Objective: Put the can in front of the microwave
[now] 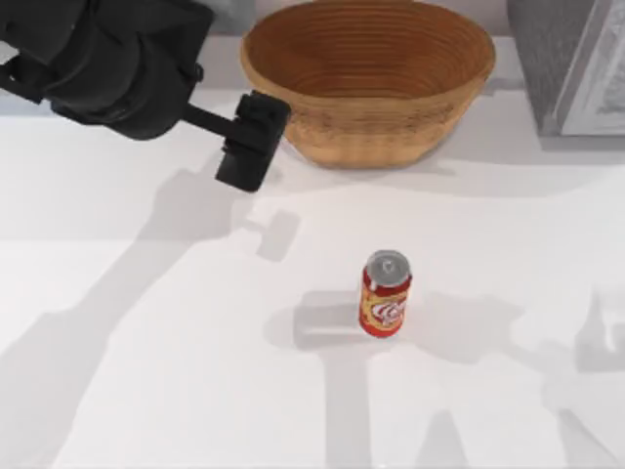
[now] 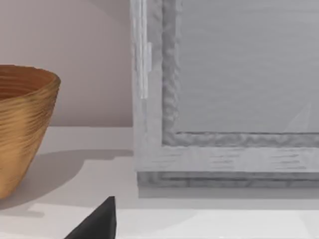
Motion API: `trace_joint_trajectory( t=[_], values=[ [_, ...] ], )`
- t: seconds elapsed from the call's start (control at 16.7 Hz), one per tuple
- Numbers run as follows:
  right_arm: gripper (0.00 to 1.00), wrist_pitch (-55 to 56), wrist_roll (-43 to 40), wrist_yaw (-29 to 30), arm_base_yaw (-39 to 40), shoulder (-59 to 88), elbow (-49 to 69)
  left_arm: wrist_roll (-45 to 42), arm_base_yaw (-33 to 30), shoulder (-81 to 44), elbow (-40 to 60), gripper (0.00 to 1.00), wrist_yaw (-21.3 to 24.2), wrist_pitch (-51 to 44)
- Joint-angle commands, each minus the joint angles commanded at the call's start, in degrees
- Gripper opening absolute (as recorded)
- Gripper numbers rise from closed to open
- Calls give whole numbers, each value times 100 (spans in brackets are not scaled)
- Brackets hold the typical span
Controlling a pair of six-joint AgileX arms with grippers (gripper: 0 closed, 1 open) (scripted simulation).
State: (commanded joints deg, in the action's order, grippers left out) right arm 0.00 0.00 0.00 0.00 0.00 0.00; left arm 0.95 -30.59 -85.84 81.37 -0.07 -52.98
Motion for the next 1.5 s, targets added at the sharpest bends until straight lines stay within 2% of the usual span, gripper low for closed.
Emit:
trace_joint_trajectory(
  t=[0.36,0.72,1.2,1.5],
  values=[
    [100,0,0,0,0,0,0,24,-1030,-2824,2707,100,19,-1736],
    [100,0,0,0,0,0,0,35,-1649,-4582,4342,100,36,-2795],
    [100,0,0,0,0,0,0,33,-1728,-4834,4548,100,26,-2956],
    [100,0,0,0,0,0,0,23,-1738,-4832,3668,100,25,-2075]
  ],
)
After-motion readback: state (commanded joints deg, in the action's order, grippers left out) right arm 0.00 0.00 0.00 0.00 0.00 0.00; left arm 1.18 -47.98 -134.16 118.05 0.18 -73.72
